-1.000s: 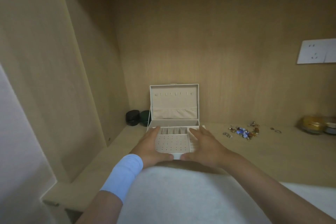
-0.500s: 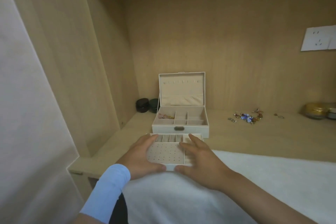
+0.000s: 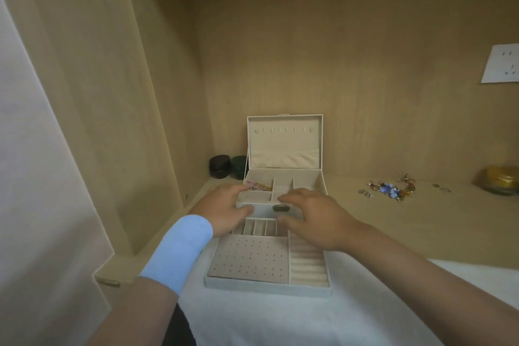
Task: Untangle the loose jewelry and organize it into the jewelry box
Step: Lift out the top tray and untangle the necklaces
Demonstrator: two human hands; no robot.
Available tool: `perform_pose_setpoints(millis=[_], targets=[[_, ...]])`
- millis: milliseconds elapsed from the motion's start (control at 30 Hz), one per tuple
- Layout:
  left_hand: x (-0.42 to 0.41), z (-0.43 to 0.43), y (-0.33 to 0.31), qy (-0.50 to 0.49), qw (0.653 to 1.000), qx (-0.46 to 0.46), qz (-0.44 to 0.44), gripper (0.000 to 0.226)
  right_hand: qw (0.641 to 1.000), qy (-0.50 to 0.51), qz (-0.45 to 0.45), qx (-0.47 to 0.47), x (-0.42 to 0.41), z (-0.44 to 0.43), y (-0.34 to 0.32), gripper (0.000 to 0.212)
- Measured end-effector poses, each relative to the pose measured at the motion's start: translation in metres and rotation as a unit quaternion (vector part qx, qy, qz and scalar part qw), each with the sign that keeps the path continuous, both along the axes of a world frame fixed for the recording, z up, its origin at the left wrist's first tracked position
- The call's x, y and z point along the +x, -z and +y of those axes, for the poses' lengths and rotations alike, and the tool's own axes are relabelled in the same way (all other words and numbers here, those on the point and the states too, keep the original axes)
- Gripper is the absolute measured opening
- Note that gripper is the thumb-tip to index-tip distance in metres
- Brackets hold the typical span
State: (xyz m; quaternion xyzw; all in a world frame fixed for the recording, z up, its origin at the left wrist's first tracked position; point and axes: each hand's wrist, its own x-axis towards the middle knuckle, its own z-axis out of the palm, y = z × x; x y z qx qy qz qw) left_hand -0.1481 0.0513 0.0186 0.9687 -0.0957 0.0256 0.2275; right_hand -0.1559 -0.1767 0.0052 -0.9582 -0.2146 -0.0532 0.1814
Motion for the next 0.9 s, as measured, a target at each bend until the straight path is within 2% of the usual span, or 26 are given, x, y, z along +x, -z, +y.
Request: perform_pose_setpoints(millis=[133, 333, 467, 567, 667, 767, 900], targets=[[0.060, -0.011, -0.006, 0.001, 1.000, 0.018, -0.024, 0.036, 1.000, 0.013, 0.013, -0.005, 0.062, 0.008, -0.019, 0.045], [0.137, -0.030, -0.004, 0.012, 0.989, 0.145, 0.003, 0.039, 0.998, 0.008, 0.033, -0.051, 0.145, 0.024, -0.028, 0.037], [0.162, -0.033, 0.001, 0.022, 0.957, 0.287, -0.027, 0.037, 0.995, 0.001, 0.065, -0.077, 0.187, 0.039, -0.017, 0.015], [0.178, -0.025, 0.018, 0.033, 0.932, 0.356, -0.054, 0.040, 0.989, -0.007, 0.096, -0.109, 0.209, 0.051, -0.003, 0.017], [0.190, -0.022, 0.030, 0.035, 0.934, 0.355, -0.032, 0.042, 0.980, -0.033, 0.122, -0.154, 0.223, 0.061, 0.004, 0.022], [0.199, -0.021, 0.035, 0.026, 0.947, 0.322, 0.004, 0.043, 0.981, -0.031, 0.114, -0.156, 0.237, 0.068, 0.000, 0.024], [0.200, -0.016, 0.037, 0.023, 0.965, 0.260, -0.011, 0.034, 0.974, -0.024, 0.099, -0.203, 0.243, 0.078, 0.011, 0.034]])
